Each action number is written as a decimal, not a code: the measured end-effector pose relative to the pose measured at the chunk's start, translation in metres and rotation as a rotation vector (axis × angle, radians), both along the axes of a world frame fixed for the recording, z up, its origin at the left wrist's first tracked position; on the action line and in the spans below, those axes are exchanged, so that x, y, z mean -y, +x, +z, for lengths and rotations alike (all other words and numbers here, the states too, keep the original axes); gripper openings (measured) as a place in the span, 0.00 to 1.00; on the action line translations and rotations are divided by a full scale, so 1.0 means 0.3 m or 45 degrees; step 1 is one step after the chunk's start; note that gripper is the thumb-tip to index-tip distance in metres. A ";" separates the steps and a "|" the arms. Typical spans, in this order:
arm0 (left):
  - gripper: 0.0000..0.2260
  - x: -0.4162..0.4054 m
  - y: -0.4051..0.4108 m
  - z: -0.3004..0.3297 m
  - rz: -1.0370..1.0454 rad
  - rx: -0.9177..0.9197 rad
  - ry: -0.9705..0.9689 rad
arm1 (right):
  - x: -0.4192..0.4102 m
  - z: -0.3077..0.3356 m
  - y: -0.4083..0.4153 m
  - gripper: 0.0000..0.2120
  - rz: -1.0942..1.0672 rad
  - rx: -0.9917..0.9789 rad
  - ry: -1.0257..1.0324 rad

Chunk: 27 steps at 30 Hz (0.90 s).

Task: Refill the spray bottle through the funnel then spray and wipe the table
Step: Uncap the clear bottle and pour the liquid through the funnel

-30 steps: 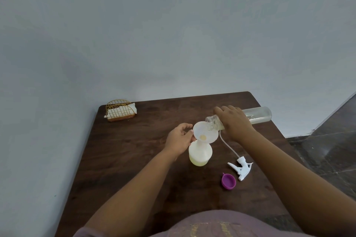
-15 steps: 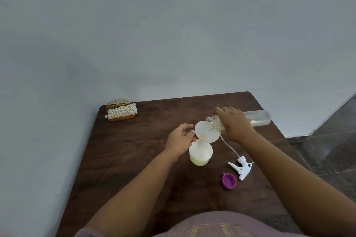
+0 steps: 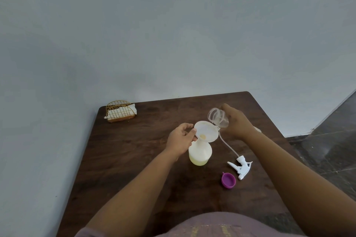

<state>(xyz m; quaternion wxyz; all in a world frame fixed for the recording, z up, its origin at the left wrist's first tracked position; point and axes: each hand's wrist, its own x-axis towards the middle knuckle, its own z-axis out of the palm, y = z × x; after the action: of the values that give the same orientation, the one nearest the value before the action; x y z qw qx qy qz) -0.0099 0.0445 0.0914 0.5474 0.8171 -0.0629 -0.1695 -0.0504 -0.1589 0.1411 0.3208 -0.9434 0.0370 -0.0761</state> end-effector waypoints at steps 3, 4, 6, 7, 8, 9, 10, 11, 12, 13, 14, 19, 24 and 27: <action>0.14 -0.003 -0.003 0.000 0.021 -0.001 0.018 | 0.014 0.019 -0.010 0.21 -0.100 -0.034 0.187; 0.14 -0.004 -0.005 -0.001 0.034 0.004 0.027 | 0.016 0.024 -0.013 0.21 -0.134 -0.040 0.211; 0.14 -0.006 -0.010 -0.003 0.058 0.016 0.036 | 0.022 0.025 -0.023 0.23 -0.212 -0.042 0.282; 0.13 -0.007 -0.014 -0.006 0.067 0.021 0.038 | 0.025 0.023 -0.030 0.25 -0.249 -0.044 0.334; 0.13 -0.009 -0.018 -0.009 0.076 0.029 0.043 | 0.028 0.020 -0.039 0.26 -0.281 -0.049 0.378; 0.13 -0.014 -0.023 -0.013 0.087 0.040 0.055 | 0.032 0.017 -0.048 0.26 -0.308 -0.054 0.410; 0.13 -0.018 -0.029 -0.018 0.098 0.056 0.071 | 0.034 0.015 -0.058 0.26 -0.332 -0.057 0.434; 0.12 -0.022 -0.038 -0.024 0.111 0.077 0.088 | 0.036 0.010 -0.067 0.26 -0.352 -0.052 0.459; 0.11 -0.025 -0.048 -0.029 0.129 0.103 0.106 | 0.036 0.006 -0.079 0.25 -0.369 -0.042 0.484; 0.10 -0.026 -0.061 -0.034 0.151 0.132 0.128 | 0.036 -0.002 -0.089 0.25 -0.385 -0.031 0.515; 0.08 -0.026 -0.078 -0.037 0.182 0.162 0.147 | 0.034 -0.011 -0.102 0.24 -0.403 -0.021 0.547; 0.03 -0.014 -0.196 -0.072 0.263 0.326 0.171 | 0.015 -0.078 -0.178 0.23 -0.431 0.060 0.656; 0.07 0.006 -0.310 -0.094 0.040 0.454 0.097 | -0.050 -0.124 -0.264 0.26 -0.418 0.141 0.646; 0.19 0.033 -0.378 -0.102 -0.151 0.483 0.045 | -0.115 -0.149 -0.317 0.27 -0.324 0.165 0.630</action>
<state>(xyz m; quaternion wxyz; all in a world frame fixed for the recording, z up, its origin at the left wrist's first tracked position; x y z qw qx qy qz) -0.1231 0.0346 0.0608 0.5002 0.8388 -0.2099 -0.0457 -0.1457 -0.1245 0.0965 0.5308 -0.8173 0.1519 -0.1646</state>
